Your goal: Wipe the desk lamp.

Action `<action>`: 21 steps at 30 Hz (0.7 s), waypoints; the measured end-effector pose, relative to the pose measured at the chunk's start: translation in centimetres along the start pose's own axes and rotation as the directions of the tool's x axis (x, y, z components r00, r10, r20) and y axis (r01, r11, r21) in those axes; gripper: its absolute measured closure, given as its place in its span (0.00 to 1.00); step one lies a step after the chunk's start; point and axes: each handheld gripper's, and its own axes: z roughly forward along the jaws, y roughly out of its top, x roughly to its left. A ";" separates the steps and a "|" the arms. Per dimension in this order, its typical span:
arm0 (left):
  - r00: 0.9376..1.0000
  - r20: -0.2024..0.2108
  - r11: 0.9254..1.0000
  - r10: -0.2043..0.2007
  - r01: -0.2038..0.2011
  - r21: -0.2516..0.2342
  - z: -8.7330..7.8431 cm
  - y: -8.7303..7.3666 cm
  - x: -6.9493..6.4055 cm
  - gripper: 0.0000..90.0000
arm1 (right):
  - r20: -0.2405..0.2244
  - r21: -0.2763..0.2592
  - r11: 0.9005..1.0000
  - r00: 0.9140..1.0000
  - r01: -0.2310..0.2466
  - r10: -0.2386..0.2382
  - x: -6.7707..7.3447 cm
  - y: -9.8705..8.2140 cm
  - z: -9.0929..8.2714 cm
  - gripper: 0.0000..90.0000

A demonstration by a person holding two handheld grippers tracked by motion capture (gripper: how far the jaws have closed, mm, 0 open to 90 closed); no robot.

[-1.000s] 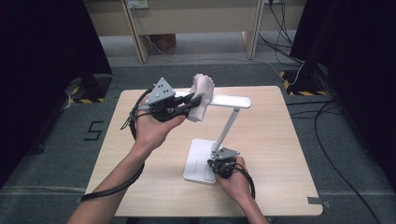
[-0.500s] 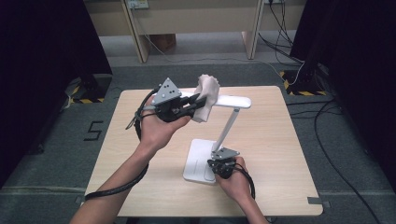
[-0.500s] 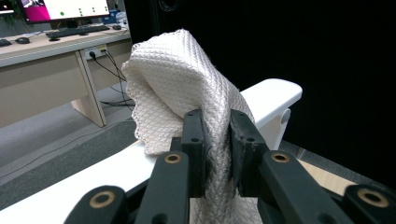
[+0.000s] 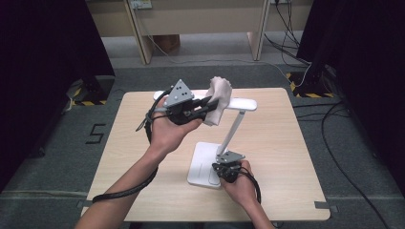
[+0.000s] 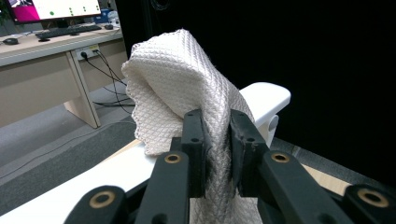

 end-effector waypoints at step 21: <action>1.000 0.026 1.000 0.010 -0.010 0.007 1.5 0.5 -1.1 0.86 | -0.001 0.001 1.000 1.000 -0.002 0.002 0.0 0.0 0.0 1.00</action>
